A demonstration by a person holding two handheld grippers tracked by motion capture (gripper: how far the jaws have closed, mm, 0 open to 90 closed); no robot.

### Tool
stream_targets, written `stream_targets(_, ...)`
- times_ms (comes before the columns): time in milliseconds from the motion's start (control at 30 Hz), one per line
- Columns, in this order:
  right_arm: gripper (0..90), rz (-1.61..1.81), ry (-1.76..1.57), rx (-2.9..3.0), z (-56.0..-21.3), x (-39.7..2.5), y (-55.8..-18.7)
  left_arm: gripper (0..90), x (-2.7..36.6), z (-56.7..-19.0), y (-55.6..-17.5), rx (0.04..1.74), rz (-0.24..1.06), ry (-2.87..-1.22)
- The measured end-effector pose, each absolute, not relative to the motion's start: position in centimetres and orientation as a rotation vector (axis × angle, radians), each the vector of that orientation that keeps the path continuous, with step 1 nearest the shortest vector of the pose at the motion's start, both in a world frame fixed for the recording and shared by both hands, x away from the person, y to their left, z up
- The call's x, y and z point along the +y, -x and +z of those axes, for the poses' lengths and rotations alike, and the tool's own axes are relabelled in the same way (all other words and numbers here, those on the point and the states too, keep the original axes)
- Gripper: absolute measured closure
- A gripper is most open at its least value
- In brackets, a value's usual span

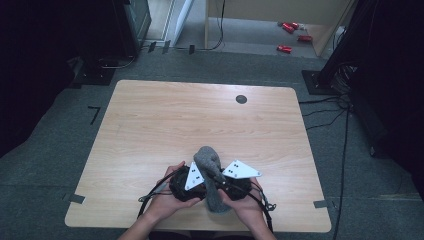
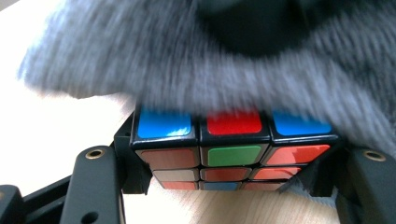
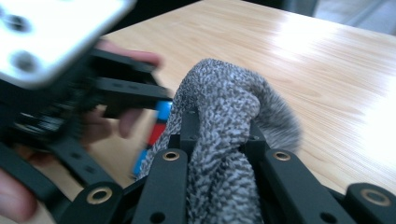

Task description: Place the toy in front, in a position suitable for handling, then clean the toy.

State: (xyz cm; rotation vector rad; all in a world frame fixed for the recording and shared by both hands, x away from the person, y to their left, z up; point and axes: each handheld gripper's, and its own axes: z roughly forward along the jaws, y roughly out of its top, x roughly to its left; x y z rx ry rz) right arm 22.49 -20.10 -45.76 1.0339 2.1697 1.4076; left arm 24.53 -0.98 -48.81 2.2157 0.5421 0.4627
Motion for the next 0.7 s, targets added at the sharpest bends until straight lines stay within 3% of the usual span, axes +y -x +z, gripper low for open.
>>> stream_targets(300,78.0,1.359,-0.959,2.168,-45.2,-19.0,-21.5,34.6,-1.1,-48.5,-23.9,0.524,0.482,-2.201)
stream_targets(533,79.0,1.383,-1.018,2.128,-45.3,-20.9,-22.0,34.6,-0.2,-48.3,-24.7,0.584,0.442,-2.164)
stream_targets(700,79.5,1.403,-0.911,2.144,-45.3,-18.9,-21.0,34.6,-0.8,-48.3,-24.0,0.543,0.45,-2.168)
